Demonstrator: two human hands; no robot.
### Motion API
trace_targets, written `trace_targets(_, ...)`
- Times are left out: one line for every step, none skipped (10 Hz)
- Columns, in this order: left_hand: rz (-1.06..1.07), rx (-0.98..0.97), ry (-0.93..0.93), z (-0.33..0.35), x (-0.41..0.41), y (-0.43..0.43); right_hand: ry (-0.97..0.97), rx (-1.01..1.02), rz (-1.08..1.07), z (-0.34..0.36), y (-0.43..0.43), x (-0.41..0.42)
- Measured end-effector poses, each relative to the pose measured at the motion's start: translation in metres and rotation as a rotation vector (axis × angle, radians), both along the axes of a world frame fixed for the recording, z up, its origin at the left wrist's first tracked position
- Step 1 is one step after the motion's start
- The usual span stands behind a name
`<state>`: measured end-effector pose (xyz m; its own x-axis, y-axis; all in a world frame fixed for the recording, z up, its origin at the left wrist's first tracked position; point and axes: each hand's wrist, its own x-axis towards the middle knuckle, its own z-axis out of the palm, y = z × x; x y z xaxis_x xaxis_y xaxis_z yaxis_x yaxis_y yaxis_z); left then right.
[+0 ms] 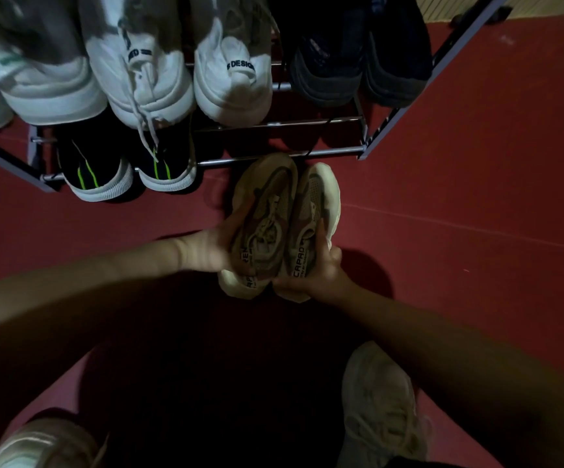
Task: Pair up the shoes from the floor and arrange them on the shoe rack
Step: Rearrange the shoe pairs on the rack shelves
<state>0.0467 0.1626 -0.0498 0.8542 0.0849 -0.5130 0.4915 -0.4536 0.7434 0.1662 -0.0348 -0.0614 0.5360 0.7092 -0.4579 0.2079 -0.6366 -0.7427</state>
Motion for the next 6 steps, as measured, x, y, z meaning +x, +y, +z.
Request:
trace_targets(0.038, -0.036, -0.025, 0.005, 0.002, -0.003, -0.088, 0.078, -0.036, 0.001, 0.000, -0.007)
trace_targets(0.013, -0.033, -0.067, 0.013, 0.001, -0.002, -0.069, 0.211, -0.058, 0.002, -0.005, -0.006)
trace_targets(0.099, -0.063, -0.150, 0.016, -0.002, -0.001, -0.104, 0.312, -0.045, 0.009, -0.010, -0.002)
trace_targets(0.214, -0.176, -0.251, 0.022, -0.003, 0.001, -0.123, 0.334, -0.043, 0.015, -0.007, 0.006)
trace_targets(0.430, -0.342, -0.239, 0.019, 0.000, 0.009, -0.122, 0.332, -0.035, 0.019, 0.003, 0.016)
trace_targets(0.544, -0.306, -0.305, 0.020, 0.014, 0.019, -0.111, 0.378, 0.015, 0.023, 0.020, 0.026)
